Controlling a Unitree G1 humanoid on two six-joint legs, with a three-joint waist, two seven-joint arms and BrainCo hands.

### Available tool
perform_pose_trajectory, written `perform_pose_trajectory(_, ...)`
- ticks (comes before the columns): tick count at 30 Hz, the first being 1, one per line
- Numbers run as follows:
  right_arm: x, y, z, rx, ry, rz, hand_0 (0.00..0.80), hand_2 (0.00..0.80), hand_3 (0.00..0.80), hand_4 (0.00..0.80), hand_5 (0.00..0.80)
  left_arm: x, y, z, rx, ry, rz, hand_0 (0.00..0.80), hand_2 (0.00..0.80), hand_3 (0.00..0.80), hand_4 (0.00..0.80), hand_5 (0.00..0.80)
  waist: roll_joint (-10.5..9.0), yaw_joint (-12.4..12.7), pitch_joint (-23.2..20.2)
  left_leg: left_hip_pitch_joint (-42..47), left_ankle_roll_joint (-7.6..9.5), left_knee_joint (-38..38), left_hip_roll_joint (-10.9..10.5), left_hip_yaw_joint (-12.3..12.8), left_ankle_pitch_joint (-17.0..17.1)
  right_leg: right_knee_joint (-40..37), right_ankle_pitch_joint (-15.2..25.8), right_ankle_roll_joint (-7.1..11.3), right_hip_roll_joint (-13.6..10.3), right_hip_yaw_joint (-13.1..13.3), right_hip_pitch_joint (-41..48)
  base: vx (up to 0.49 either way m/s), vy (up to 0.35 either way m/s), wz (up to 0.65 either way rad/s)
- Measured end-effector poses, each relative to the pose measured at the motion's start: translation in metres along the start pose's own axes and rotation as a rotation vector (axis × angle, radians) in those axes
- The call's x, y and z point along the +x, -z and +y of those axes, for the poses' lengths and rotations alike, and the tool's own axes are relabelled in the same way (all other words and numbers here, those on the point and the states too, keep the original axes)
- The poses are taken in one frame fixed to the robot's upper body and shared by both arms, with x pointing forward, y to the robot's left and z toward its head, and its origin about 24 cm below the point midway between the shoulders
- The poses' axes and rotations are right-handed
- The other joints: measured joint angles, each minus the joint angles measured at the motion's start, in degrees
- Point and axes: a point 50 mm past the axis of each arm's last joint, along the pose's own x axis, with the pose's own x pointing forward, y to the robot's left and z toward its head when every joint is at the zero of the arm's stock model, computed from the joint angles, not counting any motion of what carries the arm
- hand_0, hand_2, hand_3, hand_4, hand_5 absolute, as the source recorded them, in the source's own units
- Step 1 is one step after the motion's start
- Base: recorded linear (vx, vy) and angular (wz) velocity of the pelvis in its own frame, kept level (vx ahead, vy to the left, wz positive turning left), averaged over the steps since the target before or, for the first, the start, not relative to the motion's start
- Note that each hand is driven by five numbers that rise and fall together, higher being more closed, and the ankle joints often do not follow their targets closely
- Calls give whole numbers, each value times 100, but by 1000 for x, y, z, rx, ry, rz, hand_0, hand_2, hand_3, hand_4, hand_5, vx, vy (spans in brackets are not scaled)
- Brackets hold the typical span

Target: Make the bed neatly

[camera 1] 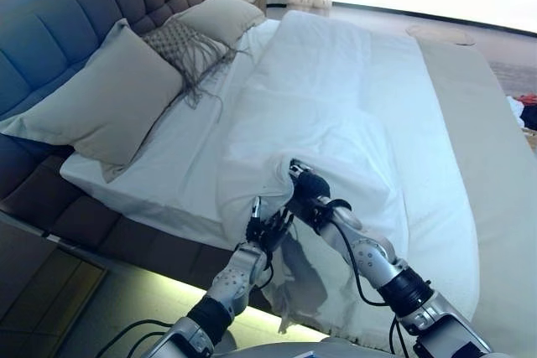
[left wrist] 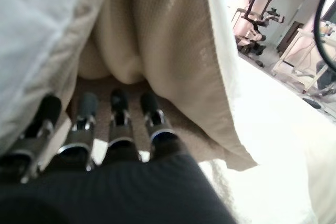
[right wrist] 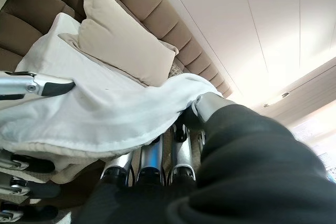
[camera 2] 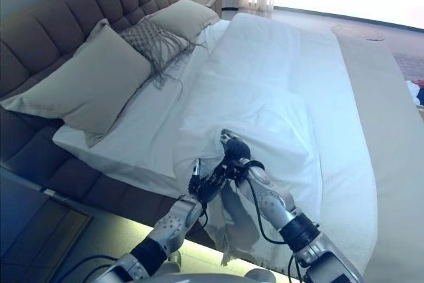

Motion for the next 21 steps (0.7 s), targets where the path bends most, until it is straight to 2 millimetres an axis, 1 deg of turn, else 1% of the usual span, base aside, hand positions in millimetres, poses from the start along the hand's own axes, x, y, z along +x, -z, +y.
perform_pose_trajectory(2, 0, 0, 0, -1, -2, 1, 800, 800, 800, 800, 800, 0, 0, 0, 0, 0, 2, 0, 0, 0, 0, 0, 3, 0, -1, 1, -21, -1, 1, 4, 10, -12, 1, -1, 4, -3, 17, 0, 0, 0)
perform_pose_trajectory(3, 0, 0, 0, -1, -3, 2, 800, 800, 800, 800, 800, 0, 0, 0, 1, 1, 3, 122, 122, 122, 122, 122, 6, 1, -2, 0, -62, -1, 1, 5, 36, -19, 1, -1, 4, -3, 21, 0, 0, 0)
perform_pose_trajectory(4, 0, 1, 0, -1, -7, 3, 800, 800, 800, 800, 800, 0, 0, 0, 1, 3, 4, 646, 646, 646, 646, 646, 7, 1, -2, 0, -62, -4, 0, 6, 36, -36, 5, 0, 4, -7, 30, 0, 0, 0)
perform_pose_trajectory(5, -1, 2, 0, 1, -10, 4, 800, 800, 800, 800, 800, 0, 0, -1, 2, 5, 8, 800, 800, 800, 800, 800, 8, 3, -3, 1, -62, -7, 0, 6, 36, -46, 7, 0, 4, -11, 39, 0, 0, 0)
perform_pose_trajectory(8, -2, 6, -1, 1, -14, 19, 800, 800, 800, 800, 800, -1, -1, -1, 0, 8, 19, 800, 800, 800, 800, 800, 14, 3, -1, 54, -70, -23, -3, 6, 30, -90, 10, 1, 2, -44, 125, 6, 7, 1)
perform_pose_trajectory(14, -3, 11, -1, -4, -15, 36, 800, 800, 800, 800, 800, -1, -4, -11, -10, 46, 24, 800, 800, 800, 800, 800, 45, 6, -4, 156, -68, -52, -2, 10, 25, -139, 17, 4, 6, -64, 219, 0, 0, 0)
perform_pose_trajectory(21, -4, 18, -1, -5, -14, 56, 800, 800, 800, 800, 800, -2, -7, -11, -9, 43, 22, 800, 800, 800, 800, 800, 63, 4, -10, 187, -75, -68, -3, 15, 27, -177, 28, 4, 9, -76, 280, 3, 13, 0)
